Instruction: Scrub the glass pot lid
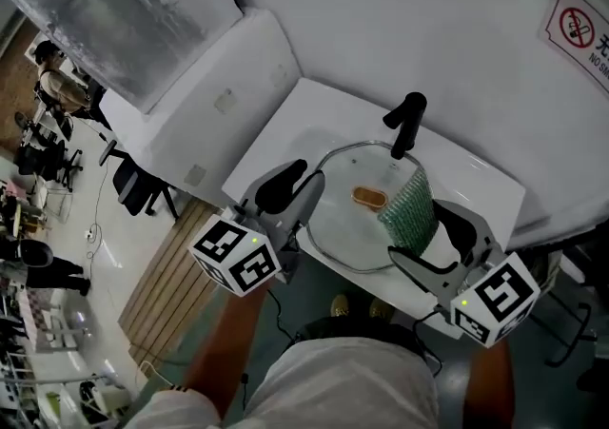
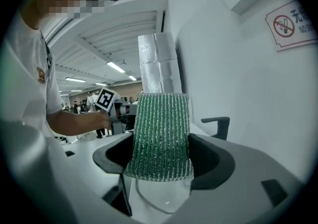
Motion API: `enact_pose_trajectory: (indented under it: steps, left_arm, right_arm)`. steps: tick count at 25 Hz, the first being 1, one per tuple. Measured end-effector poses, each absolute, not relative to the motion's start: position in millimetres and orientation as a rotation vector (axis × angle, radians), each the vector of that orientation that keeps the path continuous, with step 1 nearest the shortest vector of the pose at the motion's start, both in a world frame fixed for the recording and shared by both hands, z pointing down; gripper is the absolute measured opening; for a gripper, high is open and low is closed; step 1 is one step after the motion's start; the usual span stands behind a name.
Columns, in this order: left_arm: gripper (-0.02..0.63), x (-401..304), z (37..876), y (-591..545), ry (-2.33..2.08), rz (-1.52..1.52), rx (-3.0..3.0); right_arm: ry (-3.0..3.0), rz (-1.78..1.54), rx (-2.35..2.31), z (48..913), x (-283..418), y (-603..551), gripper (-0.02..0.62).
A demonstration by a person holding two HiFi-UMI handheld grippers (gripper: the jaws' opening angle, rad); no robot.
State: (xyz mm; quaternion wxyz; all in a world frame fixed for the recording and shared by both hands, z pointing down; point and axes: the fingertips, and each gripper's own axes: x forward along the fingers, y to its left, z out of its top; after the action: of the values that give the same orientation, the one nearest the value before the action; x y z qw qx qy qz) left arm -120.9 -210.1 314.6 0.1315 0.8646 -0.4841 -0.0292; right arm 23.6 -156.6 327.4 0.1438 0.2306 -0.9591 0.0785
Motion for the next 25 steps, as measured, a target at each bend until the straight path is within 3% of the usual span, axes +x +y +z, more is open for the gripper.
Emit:
enact_pose_trajectory:
  steps: [11, 25]
  left_arm:
    - [0.077, -74, 238, -167, -1.429, -0.261, 2.769]
    - [0.031, -44, 223, -144, -1.414, -0.281, 2.853]
  right_arm:
    - [-3.1, 0.005, 0.748, 249, 20, -155, 0.339]
    - [-3.217, -0.105, 0.854, 223, 22, -154, 0.339]
